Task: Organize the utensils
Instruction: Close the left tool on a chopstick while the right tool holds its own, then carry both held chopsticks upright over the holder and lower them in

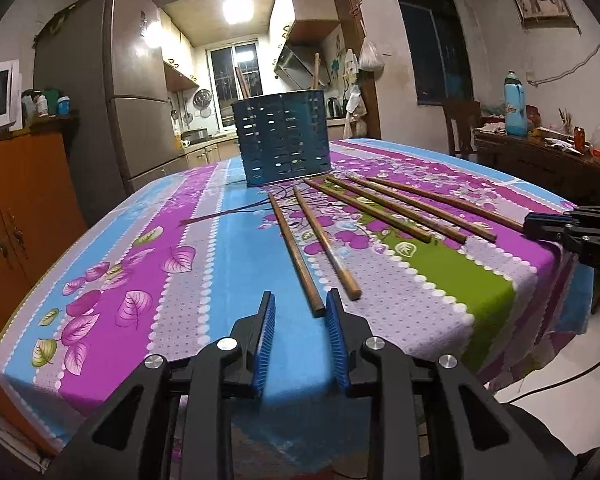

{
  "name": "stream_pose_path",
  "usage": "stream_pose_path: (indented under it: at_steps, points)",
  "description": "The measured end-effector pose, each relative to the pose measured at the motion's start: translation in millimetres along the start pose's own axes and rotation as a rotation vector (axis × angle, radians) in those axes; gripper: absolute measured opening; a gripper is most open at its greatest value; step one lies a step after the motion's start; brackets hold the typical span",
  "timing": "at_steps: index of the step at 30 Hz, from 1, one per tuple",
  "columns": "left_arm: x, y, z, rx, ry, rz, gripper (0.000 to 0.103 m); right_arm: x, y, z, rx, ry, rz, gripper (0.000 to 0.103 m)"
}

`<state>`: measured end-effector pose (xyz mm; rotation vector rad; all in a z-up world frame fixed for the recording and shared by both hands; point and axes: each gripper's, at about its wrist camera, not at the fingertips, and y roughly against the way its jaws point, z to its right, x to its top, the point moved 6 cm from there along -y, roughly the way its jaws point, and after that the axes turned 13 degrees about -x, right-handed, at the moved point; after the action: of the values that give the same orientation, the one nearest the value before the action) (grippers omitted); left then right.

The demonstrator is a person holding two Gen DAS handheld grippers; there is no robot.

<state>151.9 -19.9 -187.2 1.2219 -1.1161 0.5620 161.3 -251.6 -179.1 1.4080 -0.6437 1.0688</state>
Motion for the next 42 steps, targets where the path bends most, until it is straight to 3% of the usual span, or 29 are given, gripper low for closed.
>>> stream_pose_path:
  at_steps: [10, 15, 17, 18, 21, 26, 33, 42]
  points:
    - [2, -10, -1, 0.008, -0.003, 0.048, 0.029, 0, 0, -9, -0.038, 0.033, 0.023, 0.008]
    - [2, -11, -1, 0.014, -0.006, 0.067, 0.028, 0, -1, -6, -0.056, 0.029, 0.026, 0.016]
    - [2, -11, 1, -0.007, -0.006, 0.064, 0.012, -2, 1, -6, -0.066, 0.037, 0.036, 0.016]
    - [2, -10, 3, -0.004, -0.009, 0.059, 0.009, -2, 1, -5, -0.073, 0.033, 0.042, 0.015]
    - [3, -9, 0, -0.010, 0.007, 0.058, 0.009, -2, 1, -5, -0.070, 0.004, 0.052, 0.006]
    - [14, 6, -3, -0.004, 0.000, 0.091, 0.008, 10, 13, -2, -0.079, -0.020, 0.093, 0.005]
    - [54, 47, -2, -0.004, -0.029, 0.205, 0.007, 53, 53, 3, -0.102, 0.005, 0.203, 0.005]
    - [143, 77, -9, -0.031, -0.090, 0.351, 0.007, 136, 82, 6, -0.076, 0.058, 0.331, 0.005]
